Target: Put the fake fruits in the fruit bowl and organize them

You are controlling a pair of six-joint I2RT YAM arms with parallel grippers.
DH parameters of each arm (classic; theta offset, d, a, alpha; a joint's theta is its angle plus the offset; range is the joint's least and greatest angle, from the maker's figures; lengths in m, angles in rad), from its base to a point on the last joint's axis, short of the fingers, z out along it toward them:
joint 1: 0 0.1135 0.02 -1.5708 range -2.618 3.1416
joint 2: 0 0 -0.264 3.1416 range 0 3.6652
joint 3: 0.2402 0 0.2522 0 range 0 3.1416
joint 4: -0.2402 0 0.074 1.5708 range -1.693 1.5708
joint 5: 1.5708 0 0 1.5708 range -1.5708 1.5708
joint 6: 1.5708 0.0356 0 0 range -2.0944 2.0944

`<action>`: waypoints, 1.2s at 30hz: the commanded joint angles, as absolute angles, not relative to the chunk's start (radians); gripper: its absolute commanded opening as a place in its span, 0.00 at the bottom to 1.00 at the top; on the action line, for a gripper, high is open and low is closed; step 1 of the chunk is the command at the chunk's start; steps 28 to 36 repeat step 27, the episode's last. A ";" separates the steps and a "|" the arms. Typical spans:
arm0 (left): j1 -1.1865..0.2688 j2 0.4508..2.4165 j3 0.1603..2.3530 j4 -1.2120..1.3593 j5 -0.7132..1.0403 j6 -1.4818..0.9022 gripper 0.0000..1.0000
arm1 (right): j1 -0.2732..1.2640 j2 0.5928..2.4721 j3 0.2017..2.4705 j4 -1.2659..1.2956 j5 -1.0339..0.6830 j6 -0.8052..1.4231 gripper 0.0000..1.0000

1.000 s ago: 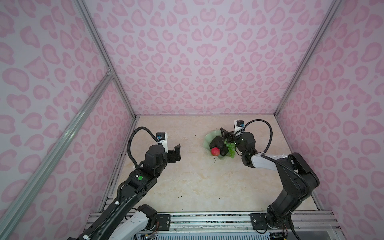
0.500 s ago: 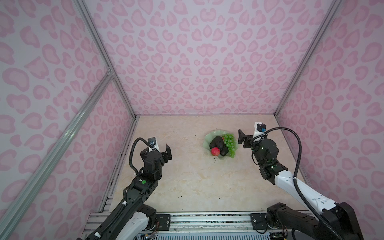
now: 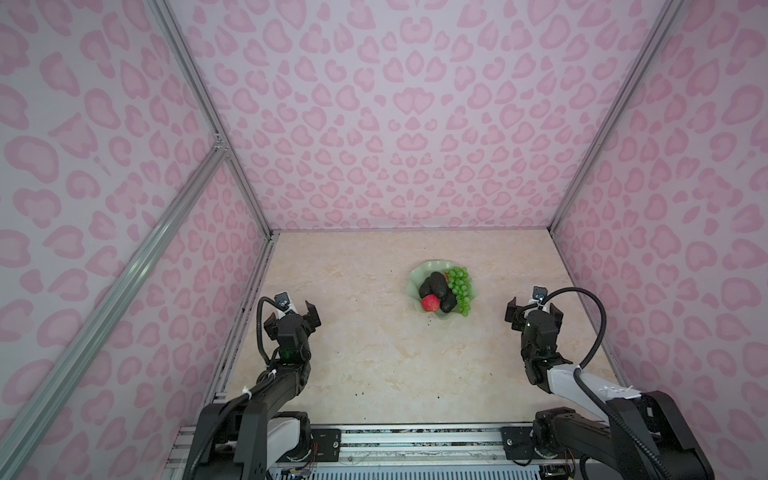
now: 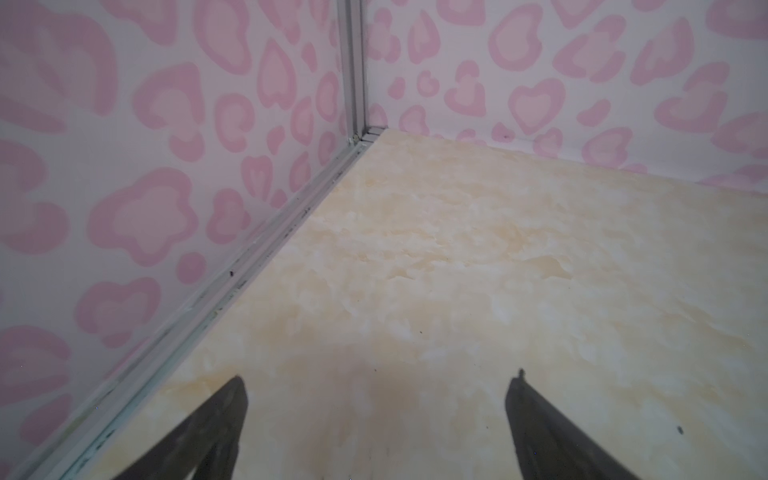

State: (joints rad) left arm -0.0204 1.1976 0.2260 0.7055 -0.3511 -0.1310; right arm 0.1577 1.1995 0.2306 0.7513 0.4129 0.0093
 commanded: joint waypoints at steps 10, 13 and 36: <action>-0.006 1.468 0.318 0.991 -0.223 -0.084 0.98 | 0.135 1.491 0.212 1.175 0.320 -0.048 0.99; -0.006 1.469 0.318 0.997 -0.223 -0.083 0.98 | 0.135 1.600 0.203 1.334 0.338 -0.054 0.99; -0.005 1.470 0.321 0.992 -0.221 -0.082 0.98 | 0.134 1.546 0.256 1.148 0.400 -0.016 0.99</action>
